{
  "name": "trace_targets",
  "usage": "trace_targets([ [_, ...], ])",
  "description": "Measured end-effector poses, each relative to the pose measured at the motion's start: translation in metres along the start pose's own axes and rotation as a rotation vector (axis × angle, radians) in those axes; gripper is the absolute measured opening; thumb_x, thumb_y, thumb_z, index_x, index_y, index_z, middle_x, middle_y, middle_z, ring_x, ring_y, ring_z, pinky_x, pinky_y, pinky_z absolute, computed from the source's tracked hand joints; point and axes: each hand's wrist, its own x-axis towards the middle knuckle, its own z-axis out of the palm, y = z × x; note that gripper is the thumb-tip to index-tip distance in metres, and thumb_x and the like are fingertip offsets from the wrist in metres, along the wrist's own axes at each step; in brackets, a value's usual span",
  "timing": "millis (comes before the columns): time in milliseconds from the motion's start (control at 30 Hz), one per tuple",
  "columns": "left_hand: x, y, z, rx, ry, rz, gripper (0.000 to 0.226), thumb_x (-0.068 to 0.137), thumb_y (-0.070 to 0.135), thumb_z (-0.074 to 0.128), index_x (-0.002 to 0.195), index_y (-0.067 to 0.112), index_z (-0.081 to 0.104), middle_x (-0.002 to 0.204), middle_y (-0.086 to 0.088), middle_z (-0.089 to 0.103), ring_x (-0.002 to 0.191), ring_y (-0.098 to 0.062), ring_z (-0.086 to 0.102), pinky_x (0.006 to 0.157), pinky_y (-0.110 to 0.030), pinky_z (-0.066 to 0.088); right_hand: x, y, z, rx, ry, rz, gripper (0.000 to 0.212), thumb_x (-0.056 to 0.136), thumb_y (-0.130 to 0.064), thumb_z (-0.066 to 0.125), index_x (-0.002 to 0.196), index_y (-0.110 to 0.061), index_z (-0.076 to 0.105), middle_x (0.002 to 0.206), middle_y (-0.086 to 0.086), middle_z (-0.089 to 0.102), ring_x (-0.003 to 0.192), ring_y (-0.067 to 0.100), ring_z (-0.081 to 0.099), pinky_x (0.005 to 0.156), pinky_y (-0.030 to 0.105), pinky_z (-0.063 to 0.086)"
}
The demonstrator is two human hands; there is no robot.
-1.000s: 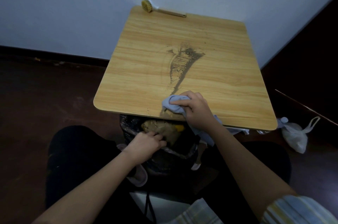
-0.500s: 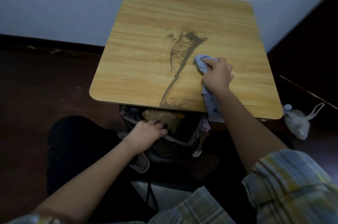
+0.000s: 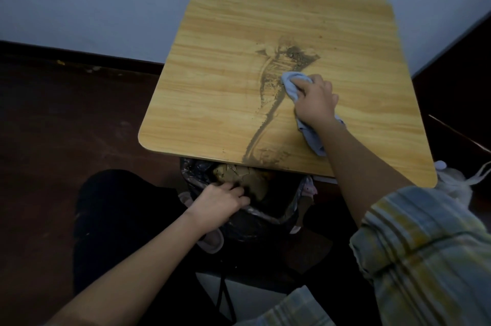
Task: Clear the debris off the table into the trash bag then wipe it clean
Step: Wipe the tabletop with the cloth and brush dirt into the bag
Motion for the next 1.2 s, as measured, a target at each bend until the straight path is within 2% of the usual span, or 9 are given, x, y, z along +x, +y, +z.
trace_targets([
  [167, 0.001, 0.0, 0.001, -0.005, -0.019, -0.007, 0.038, 0.091, 0.011, 0.045, 0.126, 0.025, 0.049, 0.124, 0.0, 0.051, 0.113, -0.025, 0.048, 0.071, -0.035, 0.044, -0.001, -0.006, 0.004, -0.042, -0.039, -0.162, 0.043, 0.101, -0.011, 0.037, 0.133, -0.031, 0.056, 0.137, 0.005, 0.046, 0.123, 0.031, 0.036, 0.091, 0.039, 0.027],
  [267, 0.001, 0.001, 0.0, -0.003, -0.025, -0.006, 0.039, 0.091, 0.01, 0.045, 0.127, 0.025, 0.048, 0.125, -0.001, 0.051, 0.113, -0.026, 0.048, 0.073, -0.036, 0.044, -0.006, -0.012, 0.006, -0.054, -0.089, -0.244, 0.042, 0.101, -0.012, 0.038, 0.134, -0.032, 0.056, 0.139, 0.002, 0.046, 0.124, 0.03, 0.036, 0.087, 0.036, 0.024],
  [533, -0.004, 0.001, -0.006, 0.004, -0.005, -0.02, 0.038, 0.09, 0.011, 0.044, 0.125, 0.026, 0.049, 0.123, 0.0, 0.051, 0.114, -0.026, 0.048, 0.072, -0.037, 0.044, -0.036, -0.019, 0.006, -0.042, -0.207, -0.429, 0.041, 0.101, -0.009, 0.039, 0.127, -0.03, 0.062, 0.121, 0.007, 0.051, 0.108, 0.031, 0.04, 0.082, 0.038, 0.03],
  [767, -0.008, -0.001, -0.008, 0.011, 0.017, -0.019, 0.038, 0.092, 0.011, 0.044, 0.126, 0.026, 0.049, 0.123, 0.001, 0.05, 0.114, -0.025, 0.048, 0.072, -0.037, 0.045, -0.057, -0.019, 0.001, -0.034, -0.295, -0.52, 0.044, 0.098, -0.003, 0.041, 0.123, -0.028, 0.066, 0.125, 0.006, 0.052, 0.107, 0.03, 0.042, 0.084, 0.037, 0.032],
  [900, -0.01, -0.002, -0.006, 0.012, 0.032, -0.023, 0.038, 0.092, 0.01, 0.045, 0.126, 0.026, 0.049, 0.123, 0.001, 0.05, 0.114, -0.025, 0.047, 0.071, -0.038, 0.044, -0.051, -0.017, -0.005, 0.065, -0.141, -0.43, 0.041, 0.096, -0.001, 0.043, 0.121, -0.022, 0.068, 0.126, 0.009, 0.054, 0.111, 0.034, 0.043, 0.09, 0.045, 0.037],
  [967, -0.014, -0.002, -0.008, -0.004, 0.044, 0.001, 0.037, 0.089, 0.011, 0.05, 0.123, 0.026, 0.052, 0.12, 0.001, 0.053, 0.111, -0.024, 0.05, 0.068, -0.036, 0.045, -0.044, -0.012, -0.005, 0.028, -0.054, -0.324, 0.042, 0.097, -0.003, 0.042, 0.124, -0.024, 0.066, 0.127, 0.007, 0.053, 0.113, 0.034, 0.042, 0.086, 0.041, 0.037],
  [1067, -0.019, -0.002, -0.016, 0.047, 0.076, 0.045, 0.034, 0.07, 0.017, 0.073, 0.101, 0.03, 0.066, 0.096, 0.006, 0.063, 0.089, -0.018, 0.062, 0.051, -0.027, 0.045, -0.04, -0.009, 0.001, -0.033, -0.067, -0.191, 0.044, 0.099, -0.007, 0.038, 0.129, -0.03, 0.061, 0.129, 0.002, 0.049, 0.116, 0.032, 0.038, 0.08, 0.035, 0.029],
  [1100, -0.019, -0.003, -0.016, 0.051, 0.069, 0.042, 0.033, 0.07, 0.017, 0.073, 0.1, 0.03, 0.066, 0.095, 0.006, 0.063, 0.088, -0.018, 0.063, 0.05, -0.027, 0.045, -0.04, -0.011, 0.003, -0.043, -0.082, -0.187, 0.044, 0.1, -0.009, 0.038, 0.13, -0.031, 0.06, 0.13, 0.002, 0.048, 0.116, 0.032, 0.037, 0.08, 0.036, 0.028],
  [1200, -0.016, -0.005, -0.007, -0.012, 0.063, 0.007, 0.034, 0.086, 0.012, 0.055, 0.116, 0.027, 0.058, 0.113, 0.002, 0.058, 0.105, -0.024, 0.056, 0.063, -0.034, 0.046, -0.042, -0.017, 0.005, -0.048, -0.148, -0.265, 0.04, 0.101, -0.012, 0.04, 0.13, -0.031, 0.06, 0.13, 0.004, 0.047, 0.114, 0.033, 0.036, 0.083, 0.039, 0.029],
])
